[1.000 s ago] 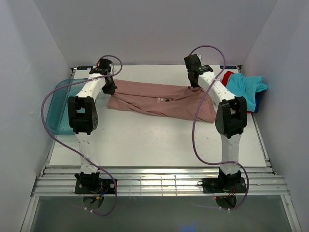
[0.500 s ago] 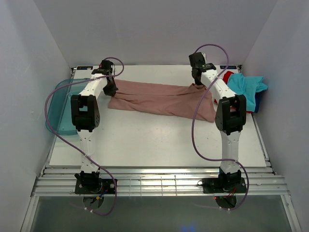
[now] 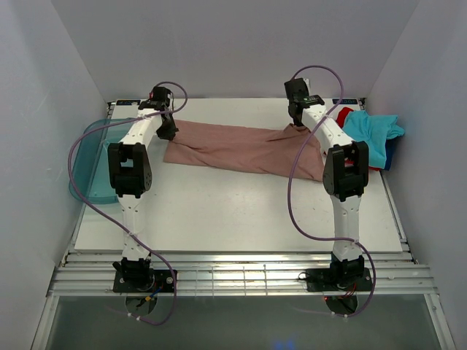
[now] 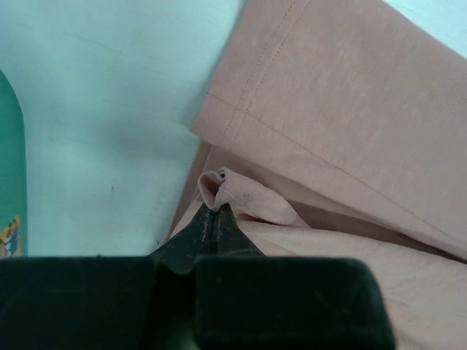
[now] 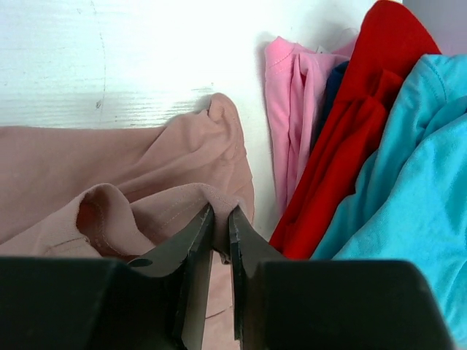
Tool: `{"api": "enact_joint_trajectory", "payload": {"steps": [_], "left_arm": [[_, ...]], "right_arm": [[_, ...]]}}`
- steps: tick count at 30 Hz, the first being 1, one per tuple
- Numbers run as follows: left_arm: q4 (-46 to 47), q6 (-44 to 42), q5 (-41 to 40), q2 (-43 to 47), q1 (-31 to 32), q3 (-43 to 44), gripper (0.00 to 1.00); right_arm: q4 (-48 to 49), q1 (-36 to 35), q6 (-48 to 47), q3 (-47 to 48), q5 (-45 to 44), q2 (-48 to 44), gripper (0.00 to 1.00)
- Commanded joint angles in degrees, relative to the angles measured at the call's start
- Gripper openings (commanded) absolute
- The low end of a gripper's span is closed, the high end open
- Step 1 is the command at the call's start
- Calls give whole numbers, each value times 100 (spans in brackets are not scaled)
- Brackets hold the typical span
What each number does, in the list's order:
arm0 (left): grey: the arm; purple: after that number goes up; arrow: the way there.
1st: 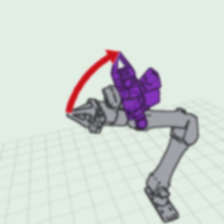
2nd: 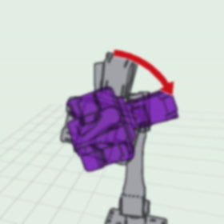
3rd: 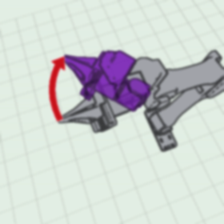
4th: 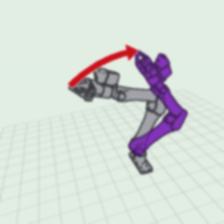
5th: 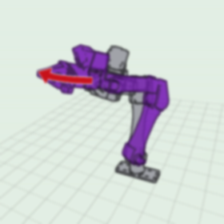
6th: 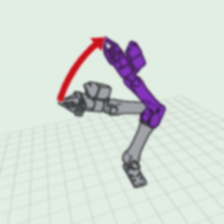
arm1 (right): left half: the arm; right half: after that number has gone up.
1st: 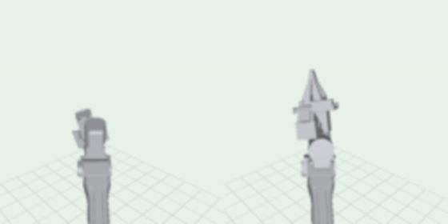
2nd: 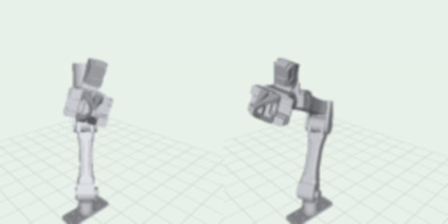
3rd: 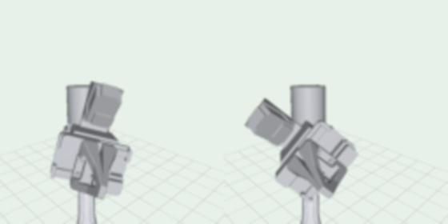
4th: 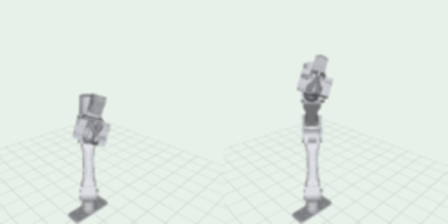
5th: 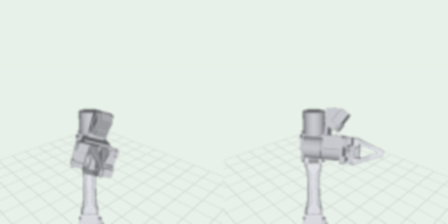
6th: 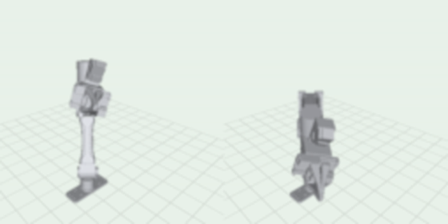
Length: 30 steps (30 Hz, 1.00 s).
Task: Fold and stack the t-shirts
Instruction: Fold the tshirt
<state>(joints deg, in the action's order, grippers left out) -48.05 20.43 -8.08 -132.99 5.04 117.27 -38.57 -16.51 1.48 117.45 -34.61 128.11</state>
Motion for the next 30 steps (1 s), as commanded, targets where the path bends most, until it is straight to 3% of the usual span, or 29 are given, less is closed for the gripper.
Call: {"api": "enact_joint_trajectory", "payload": {"steps": [1, 3, 4, 5, 6, 8, 13, 17, 18, 20, 22, 25, 30], "left_arm": [[85, 66, -290, 185, -29, 278, 13], [94, 242, -509, 247, -38, 296, 29], [94, 304, -624, 343, -38, 279, 50], [94, 382, -756, 413, -29, 244, 57], [129, 540, -1044, 571, -29, 130, 65], [199, 690, -1335, 791, -20, -63, 70], [1165, 797, -1583, 1722, 259, -1205, 70], [1518, 779, -1548, 2259, 691, -2258, 64], [1570, 796, -1522, 2347, 813, -2418, 60], [1606, 849, -1460, 2374, 876, -2726, 51], [1641, 858, -1258, 2287, 885, -3060, 25], [1702, 797, -1074, 2093, 885, -3298, 1], [1782, 700, -1055, 1856, 885, -3360, 0]], "right_arm": [[393, 43, -86, 173, -204, 47, 20], [525, 43, -104, 121, -282, 38, 24], [578, 43, -121, 103, -300, 21, 35], [613, 43, -121, 94, -335, 21, 43], [674, 43, -130, 68, -405, 12, 58], [745, 34, -121, -2, -459, -32, 67], [1236, 25, -121, -625, -538, -662, 70], [1054, -27, 273, -1459, -214, -1305, 63], [975, -62, 344, -1610, -4, -1515, 48], [799, -89, 476, -1952, 208, -1692, 28], [710, -80, 696, -2427, 612, -1886, 9], [596, -98, 916, -2955, 1078, -2071, 8], [491, -98, 1135, -3439, 1562, -2203, 8]]}}
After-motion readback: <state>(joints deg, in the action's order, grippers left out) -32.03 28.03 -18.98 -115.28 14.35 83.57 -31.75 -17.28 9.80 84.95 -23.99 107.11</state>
